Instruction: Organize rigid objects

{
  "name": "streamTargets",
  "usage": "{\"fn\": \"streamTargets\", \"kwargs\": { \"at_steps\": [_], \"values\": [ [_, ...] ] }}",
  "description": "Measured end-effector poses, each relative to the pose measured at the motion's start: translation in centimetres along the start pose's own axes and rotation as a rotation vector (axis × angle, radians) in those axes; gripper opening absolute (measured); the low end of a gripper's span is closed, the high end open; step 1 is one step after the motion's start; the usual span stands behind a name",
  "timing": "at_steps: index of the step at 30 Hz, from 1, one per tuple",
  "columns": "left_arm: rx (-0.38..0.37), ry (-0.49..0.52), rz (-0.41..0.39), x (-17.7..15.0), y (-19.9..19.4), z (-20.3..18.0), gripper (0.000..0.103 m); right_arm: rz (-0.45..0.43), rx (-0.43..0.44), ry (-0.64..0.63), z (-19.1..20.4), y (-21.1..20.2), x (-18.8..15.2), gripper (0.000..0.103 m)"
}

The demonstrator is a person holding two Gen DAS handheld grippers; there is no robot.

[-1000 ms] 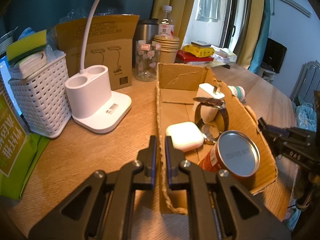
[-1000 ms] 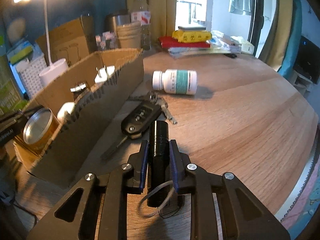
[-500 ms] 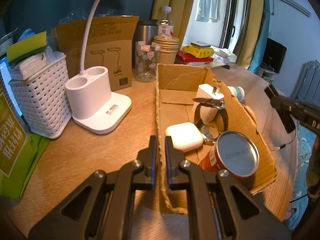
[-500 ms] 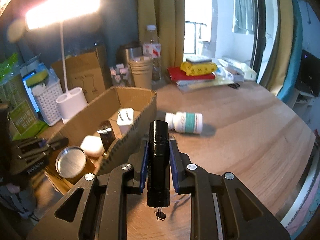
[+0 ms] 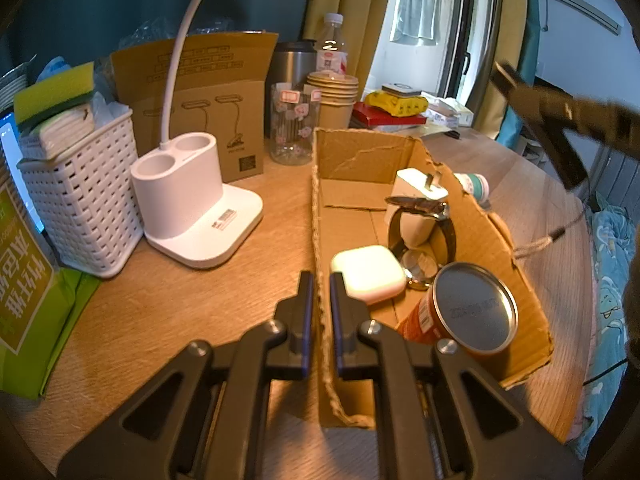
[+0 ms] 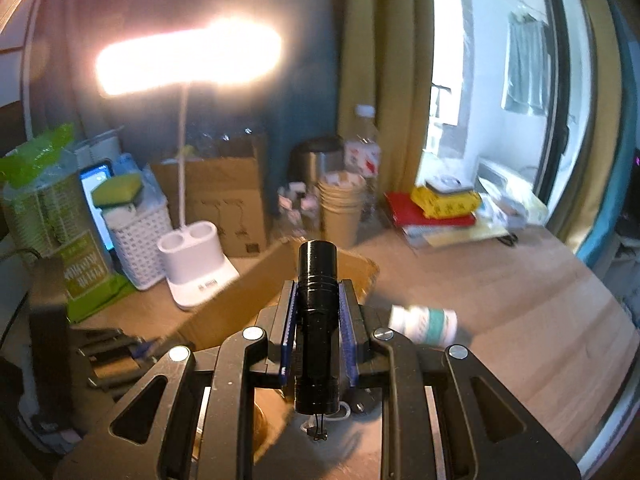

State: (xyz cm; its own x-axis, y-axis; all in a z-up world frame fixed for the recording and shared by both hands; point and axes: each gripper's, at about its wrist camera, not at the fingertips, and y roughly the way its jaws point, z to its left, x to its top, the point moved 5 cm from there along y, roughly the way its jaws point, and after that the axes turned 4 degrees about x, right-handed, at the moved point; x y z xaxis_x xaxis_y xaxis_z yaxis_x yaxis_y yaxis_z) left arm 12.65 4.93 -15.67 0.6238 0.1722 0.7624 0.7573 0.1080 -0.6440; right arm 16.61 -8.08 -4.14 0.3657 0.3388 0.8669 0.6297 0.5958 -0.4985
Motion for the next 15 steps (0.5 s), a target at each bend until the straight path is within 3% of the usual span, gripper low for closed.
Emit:
{"fn": "streamTargets", "kwargs": {
  "at_steps": [15],
  "values": [
    [0.0, -0.001, -0.001, 0.0, 0.0, 0.0, 0.009, -0.091, 0.051, -0.112, 4.1, -0.3, 5.5, 0.022]
  ]
}}
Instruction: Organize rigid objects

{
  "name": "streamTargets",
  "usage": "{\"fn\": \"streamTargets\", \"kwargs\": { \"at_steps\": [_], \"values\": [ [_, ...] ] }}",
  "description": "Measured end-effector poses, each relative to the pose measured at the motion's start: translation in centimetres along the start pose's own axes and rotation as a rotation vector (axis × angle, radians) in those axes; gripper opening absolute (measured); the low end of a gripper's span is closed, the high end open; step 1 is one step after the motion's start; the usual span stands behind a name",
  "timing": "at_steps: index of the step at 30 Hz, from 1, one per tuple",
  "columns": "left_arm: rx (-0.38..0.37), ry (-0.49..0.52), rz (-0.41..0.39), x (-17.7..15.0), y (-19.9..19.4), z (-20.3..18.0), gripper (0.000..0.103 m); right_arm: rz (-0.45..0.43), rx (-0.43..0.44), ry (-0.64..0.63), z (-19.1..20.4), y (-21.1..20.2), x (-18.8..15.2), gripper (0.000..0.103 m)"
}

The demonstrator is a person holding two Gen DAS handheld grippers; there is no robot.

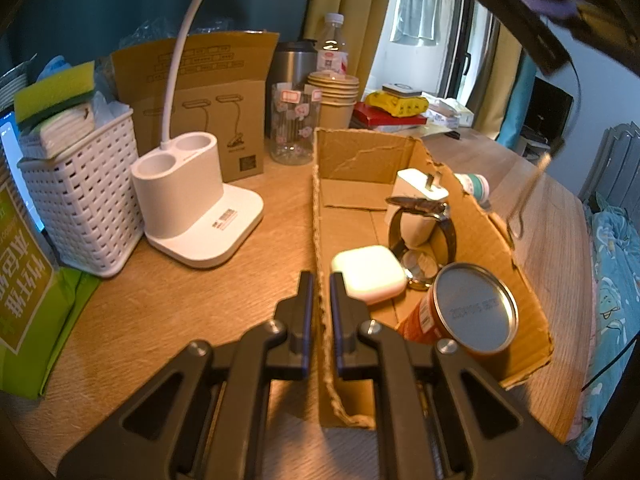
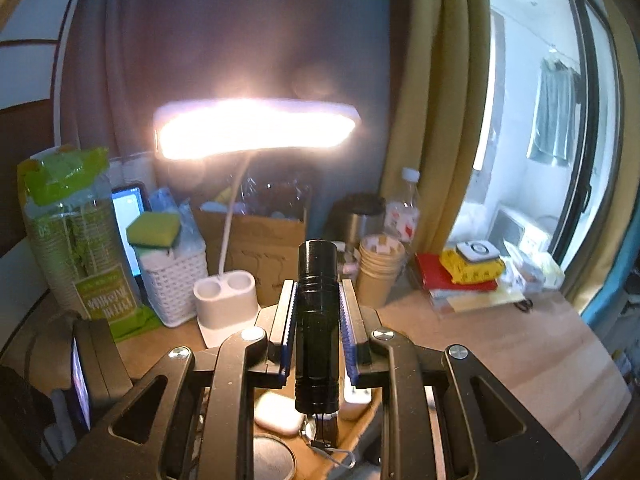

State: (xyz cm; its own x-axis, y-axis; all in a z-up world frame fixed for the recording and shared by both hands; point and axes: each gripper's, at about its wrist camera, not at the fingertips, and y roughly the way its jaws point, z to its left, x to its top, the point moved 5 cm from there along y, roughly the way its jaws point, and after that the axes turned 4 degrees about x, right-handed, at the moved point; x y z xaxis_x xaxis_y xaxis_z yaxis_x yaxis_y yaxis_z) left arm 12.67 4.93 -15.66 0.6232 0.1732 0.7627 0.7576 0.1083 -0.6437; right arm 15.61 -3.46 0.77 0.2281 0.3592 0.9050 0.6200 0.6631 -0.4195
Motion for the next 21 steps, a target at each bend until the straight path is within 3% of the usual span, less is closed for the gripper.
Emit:
{"fn": "streamTargets", "kwargs": {
  "at_steps": [8, 21],
  "values": [
    [0.001, -0.003, -0.001, 0.0, 0.0, 0.0, 0.009, 0.0, 0.028, 0.01, 0.5, 1.3, 0.5, 0.022],
    [0.001, -0.005, -0.002, -0.1, 0.1, 0.2, 0.009, 0.098, 0.045, 0.062, -0.2, 5.6, -2.6, 0.022]
  ]
}}
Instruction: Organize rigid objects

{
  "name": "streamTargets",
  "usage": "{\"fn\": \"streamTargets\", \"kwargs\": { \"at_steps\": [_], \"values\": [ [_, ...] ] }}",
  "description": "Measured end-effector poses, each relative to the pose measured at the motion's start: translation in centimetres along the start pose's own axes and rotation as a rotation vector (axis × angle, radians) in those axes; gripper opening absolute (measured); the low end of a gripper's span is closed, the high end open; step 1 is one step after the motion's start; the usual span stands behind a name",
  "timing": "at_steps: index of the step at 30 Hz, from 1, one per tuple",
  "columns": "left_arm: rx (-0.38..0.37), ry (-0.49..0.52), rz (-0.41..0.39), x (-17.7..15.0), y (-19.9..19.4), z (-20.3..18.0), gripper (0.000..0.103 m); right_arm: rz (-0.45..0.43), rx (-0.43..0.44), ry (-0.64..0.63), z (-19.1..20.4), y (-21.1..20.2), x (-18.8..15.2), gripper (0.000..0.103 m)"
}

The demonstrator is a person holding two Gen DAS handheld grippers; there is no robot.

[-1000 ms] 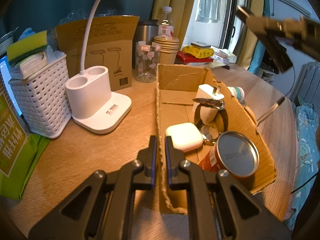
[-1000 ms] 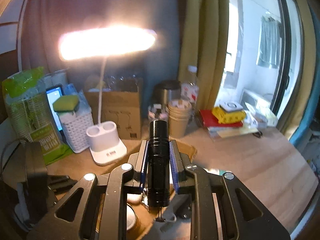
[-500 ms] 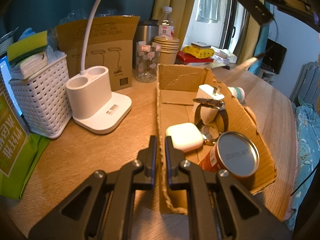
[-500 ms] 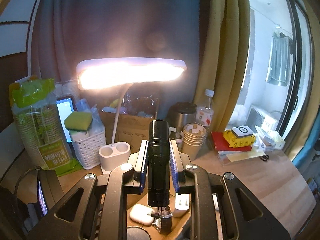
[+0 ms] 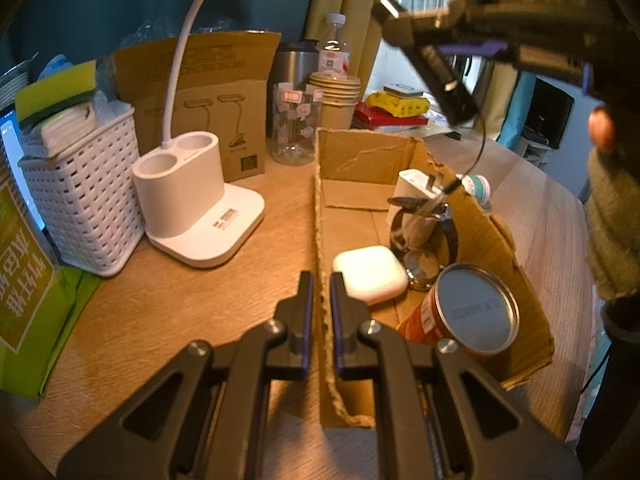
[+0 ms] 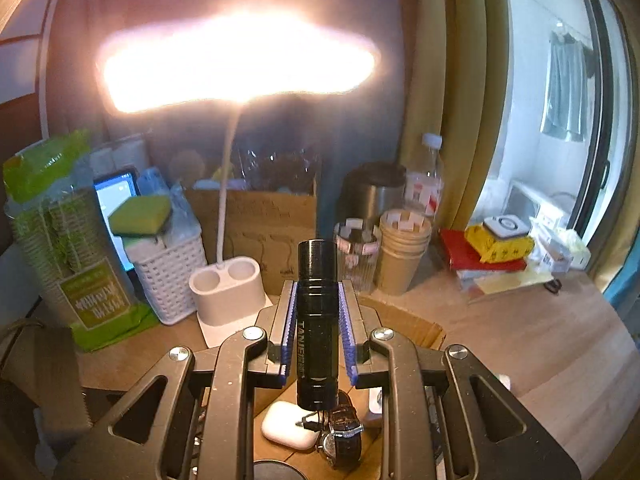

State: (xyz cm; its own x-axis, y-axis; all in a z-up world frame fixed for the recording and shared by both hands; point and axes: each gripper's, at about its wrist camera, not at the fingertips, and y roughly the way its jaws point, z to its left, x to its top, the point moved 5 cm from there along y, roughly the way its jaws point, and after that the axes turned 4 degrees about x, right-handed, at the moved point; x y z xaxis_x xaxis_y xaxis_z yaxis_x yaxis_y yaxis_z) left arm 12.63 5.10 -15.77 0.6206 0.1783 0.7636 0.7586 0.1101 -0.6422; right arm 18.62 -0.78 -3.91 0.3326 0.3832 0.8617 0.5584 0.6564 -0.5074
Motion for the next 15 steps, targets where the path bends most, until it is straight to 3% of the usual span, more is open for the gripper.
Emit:
{"fn": "streamTargets", "kwargs": {
  "at_steps": [15],
  "values": [
    [0.0, -0.001, 0.0, -0.1, 0.0, 0.0, 0.009, 0.234, 0.051, 0.008, -0.3, 6.2, -4.4, 0.022]
  ]
}}
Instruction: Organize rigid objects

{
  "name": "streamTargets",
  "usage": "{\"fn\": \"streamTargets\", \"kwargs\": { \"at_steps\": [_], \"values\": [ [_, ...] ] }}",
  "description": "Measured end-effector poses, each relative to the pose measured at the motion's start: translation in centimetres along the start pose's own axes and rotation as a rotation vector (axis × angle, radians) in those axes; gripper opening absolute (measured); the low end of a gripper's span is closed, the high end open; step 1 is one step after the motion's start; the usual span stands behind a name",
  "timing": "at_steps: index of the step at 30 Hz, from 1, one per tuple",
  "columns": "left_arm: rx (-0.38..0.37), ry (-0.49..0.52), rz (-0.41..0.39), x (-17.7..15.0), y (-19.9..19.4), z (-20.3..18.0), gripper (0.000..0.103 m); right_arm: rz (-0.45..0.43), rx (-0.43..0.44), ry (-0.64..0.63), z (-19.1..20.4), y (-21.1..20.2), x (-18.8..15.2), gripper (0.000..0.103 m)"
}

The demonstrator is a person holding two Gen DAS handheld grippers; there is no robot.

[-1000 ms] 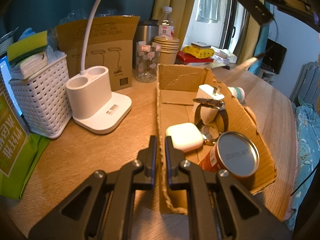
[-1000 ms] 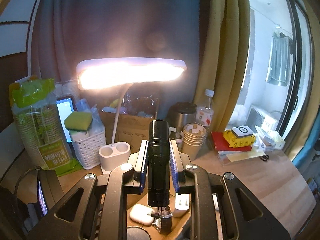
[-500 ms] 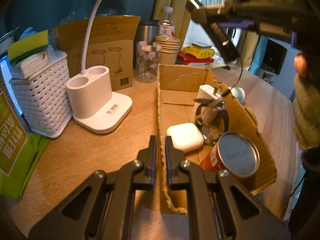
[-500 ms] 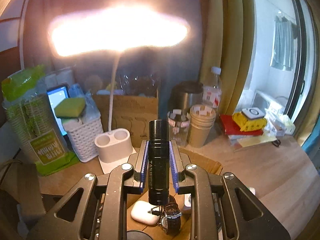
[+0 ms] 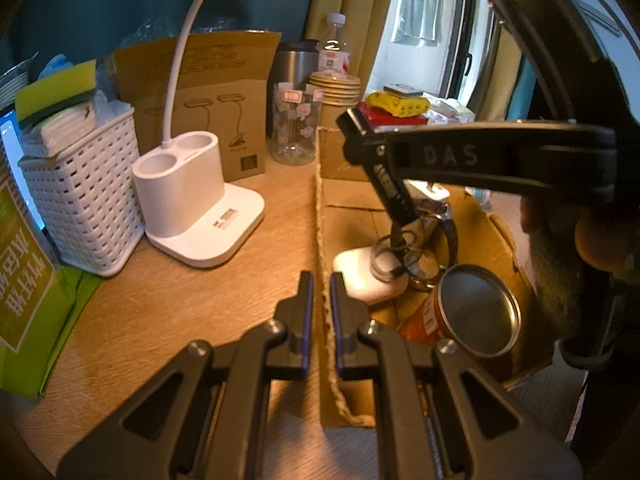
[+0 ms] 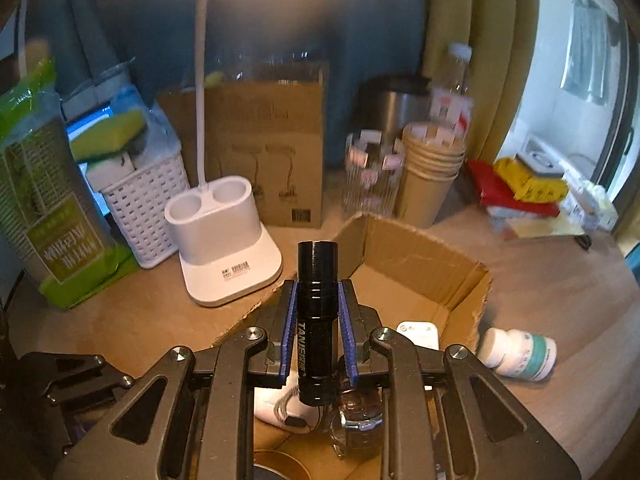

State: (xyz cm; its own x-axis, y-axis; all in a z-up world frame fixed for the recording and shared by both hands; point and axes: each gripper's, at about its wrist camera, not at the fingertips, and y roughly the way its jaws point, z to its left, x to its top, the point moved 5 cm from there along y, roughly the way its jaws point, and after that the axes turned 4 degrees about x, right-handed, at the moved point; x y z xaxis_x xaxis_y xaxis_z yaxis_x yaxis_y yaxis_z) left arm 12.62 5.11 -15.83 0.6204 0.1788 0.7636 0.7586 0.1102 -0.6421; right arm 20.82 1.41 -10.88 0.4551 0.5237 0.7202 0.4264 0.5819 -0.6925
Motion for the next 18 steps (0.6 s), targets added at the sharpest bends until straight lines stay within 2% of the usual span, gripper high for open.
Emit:
{"fn": "streamTargets", "kwargs": {
  "at_steps": [13, 18],
  "values": [
    [0.0, 0.003, -0.004, 0.0, 0.0, -0.1, 0.009, 0.153, 0.03, -0.028, 0.1, 2.7, -1.1, 0.022],
    [0.0, 0.005, -0.007, 0.0, -0.2, -0.2, 0.009, 0.2, -0.015, -0.077, 0.6, 3.3, -1.5, 0.022]
  ]
}}
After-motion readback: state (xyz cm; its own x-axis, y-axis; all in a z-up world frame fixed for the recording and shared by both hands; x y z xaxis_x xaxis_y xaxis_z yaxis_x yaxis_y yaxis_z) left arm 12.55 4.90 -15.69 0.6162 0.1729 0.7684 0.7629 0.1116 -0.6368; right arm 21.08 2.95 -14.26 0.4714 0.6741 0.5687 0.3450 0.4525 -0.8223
